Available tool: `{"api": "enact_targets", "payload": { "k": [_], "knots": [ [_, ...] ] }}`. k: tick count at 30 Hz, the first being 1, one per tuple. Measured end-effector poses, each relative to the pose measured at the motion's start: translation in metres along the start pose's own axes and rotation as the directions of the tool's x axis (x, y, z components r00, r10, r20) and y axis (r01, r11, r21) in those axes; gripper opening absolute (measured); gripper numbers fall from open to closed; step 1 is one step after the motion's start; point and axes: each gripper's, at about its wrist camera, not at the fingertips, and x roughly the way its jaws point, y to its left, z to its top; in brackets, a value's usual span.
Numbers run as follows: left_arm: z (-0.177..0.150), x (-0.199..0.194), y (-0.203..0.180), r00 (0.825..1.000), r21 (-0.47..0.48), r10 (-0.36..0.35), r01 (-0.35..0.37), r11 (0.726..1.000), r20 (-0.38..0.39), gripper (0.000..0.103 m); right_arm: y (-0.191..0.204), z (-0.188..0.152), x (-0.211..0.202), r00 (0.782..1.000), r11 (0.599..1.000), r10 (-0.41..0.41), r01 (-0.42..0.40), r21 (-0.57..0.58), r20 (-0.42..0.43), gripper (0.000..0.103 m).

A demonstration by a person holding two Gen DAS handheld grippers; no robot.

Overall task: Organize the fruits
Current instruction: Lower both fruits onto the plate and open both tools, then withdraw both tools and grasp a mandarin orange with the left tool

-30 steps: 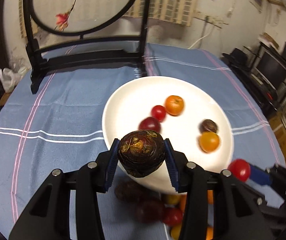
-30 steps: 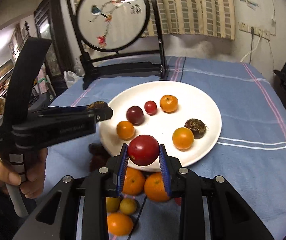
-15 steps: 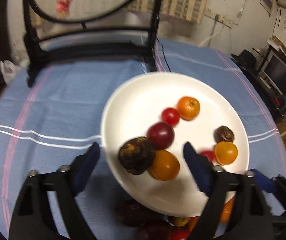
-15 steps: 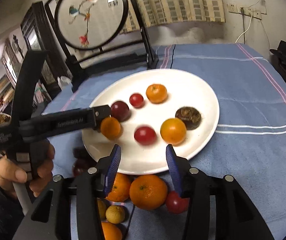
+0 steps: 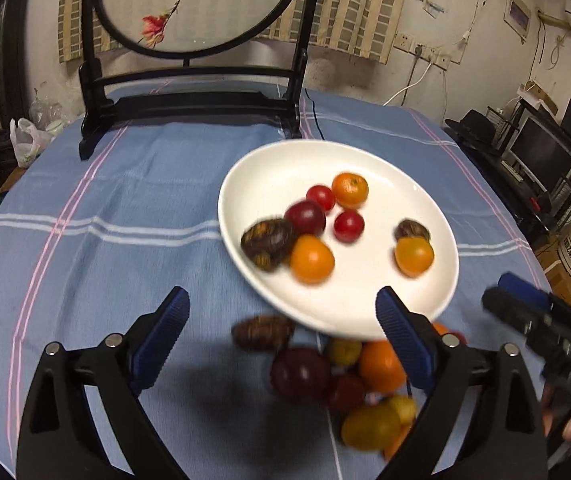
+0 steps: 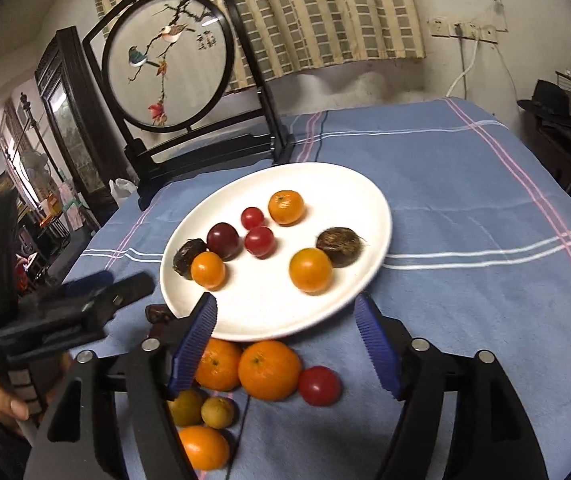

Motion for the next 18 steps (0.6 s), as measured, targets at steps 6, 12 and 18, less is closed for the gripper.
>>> {"api": "enact_targets", "payload": {
  "k": [6,12,18],
  "knots": [
    [-0.030,-0.009,-0.002,0.999,0.008,-0.009,0.010,1.000,-0.049,0.093,-0.022,-0.015,-0.002,0.998,0.998,-0.048,0.050,0.040,-0.043,0.077],
    [-0.053,-0.019,-0.018,0.996,0.028,-0.030,0.033,0.999,-0.085,0.093,-0.026,-0.019,-0.007,0.995,0.995,-0.092,0.093,0.037,-0.028,0.086],
    [-0.079,-0.031,-0.057,0.992,0.107,-0.043,0.056,0.993,-0.116,0.093,-0.021,-0.020,-0.006,0.994,0.995,-0.100,0.101,0.013,-0.034,0.087]
  ]
}}
